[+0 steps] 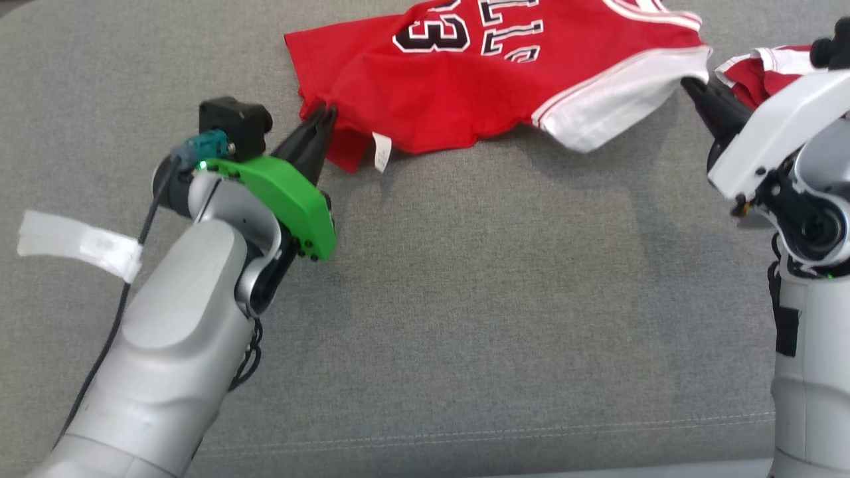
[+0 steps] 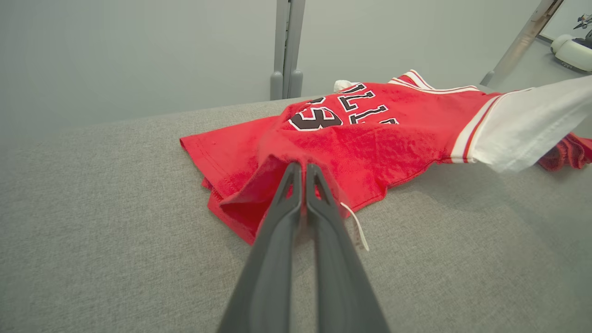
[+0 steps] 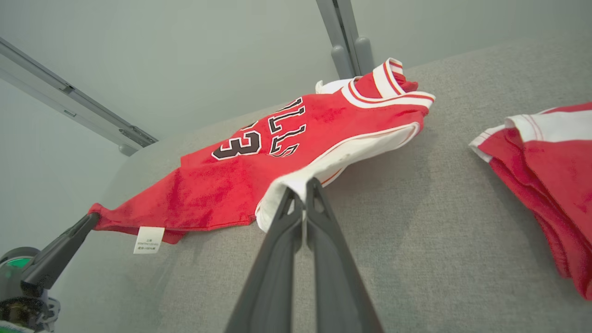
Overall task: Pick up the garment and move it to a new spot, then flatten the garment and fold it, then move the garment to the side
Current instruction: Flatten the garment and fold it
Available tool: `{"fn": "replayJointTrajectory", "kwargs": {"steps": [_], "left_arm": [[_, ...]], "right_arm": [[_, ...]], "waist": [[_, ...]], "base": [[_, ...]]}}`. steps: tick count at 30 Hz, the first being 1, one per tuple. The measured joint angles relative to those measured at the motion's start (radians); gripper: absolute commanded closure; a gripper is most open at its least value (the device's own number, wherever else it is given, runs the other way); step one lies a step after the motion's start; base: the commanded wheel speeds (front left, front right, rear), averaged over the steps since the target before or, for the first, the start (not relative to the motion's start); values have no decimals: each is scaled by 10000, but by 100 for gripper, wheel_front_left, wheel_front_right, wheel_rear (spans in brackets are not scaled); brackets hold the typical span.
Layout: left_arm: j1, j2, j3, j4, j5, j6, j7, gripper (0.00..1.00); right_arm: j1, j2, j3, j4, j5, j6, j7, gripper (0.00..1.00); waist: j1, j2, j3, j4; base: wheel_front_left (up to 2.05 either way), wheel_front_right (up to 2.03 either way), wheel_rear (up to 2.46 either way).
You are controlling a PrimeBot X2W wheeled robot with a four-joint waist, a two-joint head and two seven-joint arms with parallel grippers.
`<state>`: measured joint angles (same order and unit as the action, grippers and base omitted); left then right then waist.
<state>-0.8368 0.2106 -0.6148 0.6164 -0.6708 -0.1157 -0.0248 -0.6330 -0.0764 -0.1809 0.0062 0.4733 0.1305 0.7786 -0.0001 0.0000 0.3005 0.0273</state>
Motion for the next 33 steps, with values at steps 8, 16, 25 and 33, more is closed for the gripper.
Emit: {"fn": "replayJointTrajectory", "kwargs": {"steps": [8, 16, 25, 33], "left_arm": [[1688, 474, -399, -905, -23, 424, 604, 100], [3996, 1074, -295, -2568, -353, 1778, 1158, 100], [5287, 1605, -88, -3277, -240, 3060, 1202, 100], [5947, 2017, 161, -3691, -186, 4163, 1446, 100]], "right_arm": [[1877, 209, -251, -1333, -265, 0, 2182, 100], [3491, 251, -522, -2412, -357, 0, 3708, 100], [4814, 259, -105, -2917, -188, 0, 4888, 100], [6178, -337, 360, -3764, 343, 0, 6849, 100]], "waist": [[0, 0, -857, -7], [0, 0, -1835, -97], [0, 0, -2344, -95], [0, 0, -2515, -12]], "base": [[0, 0, 0], [0, 0, 0], [0, 0, 0], [0, 0, 0]]}}
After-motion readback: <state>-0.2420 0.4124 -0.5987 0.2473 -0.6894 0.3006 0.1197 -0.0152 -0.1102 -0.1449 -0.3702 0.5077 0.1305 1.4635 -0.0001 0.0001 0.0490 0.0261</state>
